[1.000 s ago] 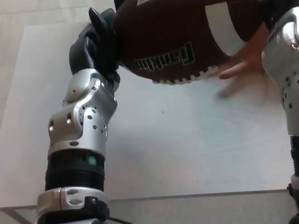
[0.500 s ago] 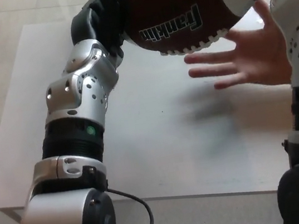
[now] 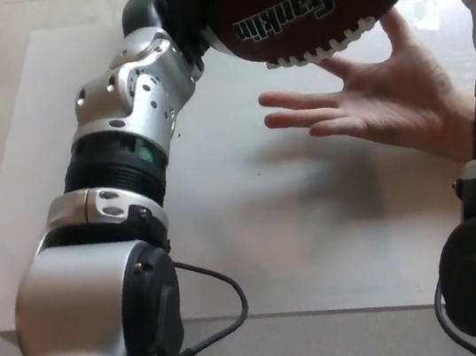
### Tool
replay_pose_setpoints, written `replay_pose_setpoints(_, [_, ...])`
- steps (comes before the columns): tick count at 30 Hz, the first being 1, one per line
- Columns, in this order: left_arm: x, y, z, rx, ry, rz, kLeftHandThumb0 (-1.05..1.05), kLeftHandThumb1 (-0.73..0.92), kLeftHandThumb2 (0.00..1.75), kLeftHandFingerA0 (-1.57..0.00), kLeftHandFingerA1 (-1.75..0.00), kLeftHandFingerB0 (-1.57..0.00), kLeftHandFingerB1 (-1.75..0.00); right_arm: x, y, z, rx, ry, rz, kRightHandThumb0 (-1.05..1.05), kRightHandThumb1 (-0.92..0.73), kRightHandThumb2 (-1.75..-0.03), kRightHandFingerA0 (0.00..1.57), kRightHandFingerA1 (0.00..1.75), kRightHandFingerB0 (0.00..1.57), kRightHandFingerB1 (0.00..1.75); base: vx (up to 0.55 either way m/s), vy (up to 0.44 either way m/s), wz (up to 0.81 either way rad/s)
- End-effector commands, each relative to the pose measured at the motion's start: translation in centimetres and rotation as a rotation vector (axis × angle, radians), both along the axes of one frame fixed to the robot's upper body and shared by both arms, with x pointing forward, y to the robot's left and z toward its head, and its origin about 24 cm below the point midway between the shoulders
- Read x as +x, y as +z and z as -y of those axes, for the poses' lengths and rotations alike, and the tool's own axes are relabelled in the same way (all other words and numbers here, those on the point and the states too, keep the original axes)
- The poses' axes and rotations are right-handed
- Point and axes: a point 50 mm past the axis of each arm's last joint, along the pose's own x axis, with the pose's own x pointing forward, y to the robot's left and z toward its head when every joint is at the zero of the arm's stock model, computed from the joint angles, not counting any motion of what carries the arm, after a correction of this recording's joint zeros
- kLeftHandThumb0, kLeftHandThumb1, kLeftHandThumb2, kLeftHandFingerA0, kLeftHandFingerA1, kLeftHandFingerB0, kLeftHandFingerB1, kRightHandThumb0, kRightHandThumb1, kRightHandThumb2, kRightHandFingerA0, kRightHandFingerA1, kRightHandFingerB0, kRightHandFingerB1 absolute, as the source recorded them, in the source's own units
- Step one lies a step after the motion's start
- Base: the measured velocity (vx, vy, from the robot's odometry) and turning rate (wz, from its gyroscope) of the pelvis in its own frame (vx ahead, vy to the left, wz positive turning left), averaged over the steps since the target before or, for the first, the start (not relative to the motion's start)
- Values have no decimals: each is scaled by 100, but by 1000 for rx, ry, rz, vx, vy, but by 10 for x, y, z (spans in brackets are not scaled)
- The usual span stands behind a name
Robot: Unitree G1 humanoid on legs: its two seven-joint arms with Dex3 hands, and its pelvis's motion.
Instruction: The robot uses both its hands to grab the left and right ends of a football kept in the middle of the desk infront of it, lifts it up and places it in the palm of a person
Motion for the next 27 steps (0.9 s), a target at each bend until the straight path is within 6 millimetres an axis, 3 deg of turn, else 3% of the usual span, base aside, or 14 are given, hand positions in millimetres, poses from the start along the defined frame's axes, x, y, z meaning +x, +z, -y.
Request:
replay_pose_setpoints(1, [-11,29,75,607,-303,281,-63,70,61,-13,-70,0,-24,6,-16,-34,215,200,-6,-64,-84,-65,33,64,44,40,0,0,0])
replay_pose_setpoints(4, [-14,23,76,1022,-370,377,-95,58,93,0,-22,0,-9,6,-26,-30,227,171,-32,-63,-68,-107,36,69,38,55,0,0,0])
replay_pose_setpoints(5, [-16,14,77,447,-194,239,-46,64,61,0,-29,0,-25,6,-35,-24,253,153,-42,-65,-85,-66,33,64,44,39,0,0,0])
replay_pose_setpoints(6, [-16,8,75,338,-199,198,-76,88,112,-1,-27,0,-11,6,-40,-22,251,139,-48,-66,-85,-66,33,63,45,39,0,0,0])
replay_pose_setpoints(7, [-16,4,75,411,-264,188,-58,92,80,-12,-53,-13,-38,7,-44,-20,255,125,-59,-66,-83,-65,38,64,48,40,0,0,0])
replay_pose_setpoints(10, [-18,-13,74,1027,-557,269,-42,74,62,-20,-48,-17,-34,7,-68,-10,263,84,-103,-65,-85,-66,39,61,46,38,0,0,0])
replay_pose_setpoints(11, [-21,-19,77,1126,-605,282,-47,71,61,-13,-48,-10,-31,5,-77,-6,276,70,-111,-64,-72,-109,32,62,40,56,0,0,0])
replay_pose_setpoints(12, [-23,-25,79,1358,-686,347,-45,68,61,-25,-60,-18,-35,4,-85,-3,277,60,-121,-63,-70,-109,32,63,42,58,0,0,0])
replay_pose_setpoints(13, [-27,-32,82,1431,-773,327,-41,70,60,-38,-92,-11,-31,2,-93,-1,267,55,-130,-66,-85,-66,34,61,47,40,0,0,0])
replay_pose_setpoints(20, [-33,-53,74,1420,-905,208,-40,64,59,-42,-97,-27,-31,-6,-127,11,296,5,-185,-61,-84,-65,39,62,43,38,0,0,0])
replay_pose_setpoints(21, [-32,-55,67,1610,-955,109,-63,77,63,-44,-57,-39,-37,-9,-136,12,274,-24,-220,-60,-82,-65,44,65,46,39,0,0,0])
replay_pose_setpoints(25, [-26,-47,58,1656,-897,132,-59,78,63,-47,-82,-40,-46,-14,-149,19,212,-106,-286,-57,-77,-63,48,65,50,41,0,0,0])
replay_pose_setpoints(26, [-25,-44,58,1640,-874,129,-60,60,97,-45,-73,-33,-55,-13,-149,21,224,-142,-303,-55,-75,-62,44,71,48,43,0,0,0])
replay_pose_setpoints(27, [-24,-41,57,1623,-852,131,-58,75,63,-40,-66,-34,-38,-13,-148,22,237,-184,-319,-55,-74,-62,43,79,43,45,0,0,0])
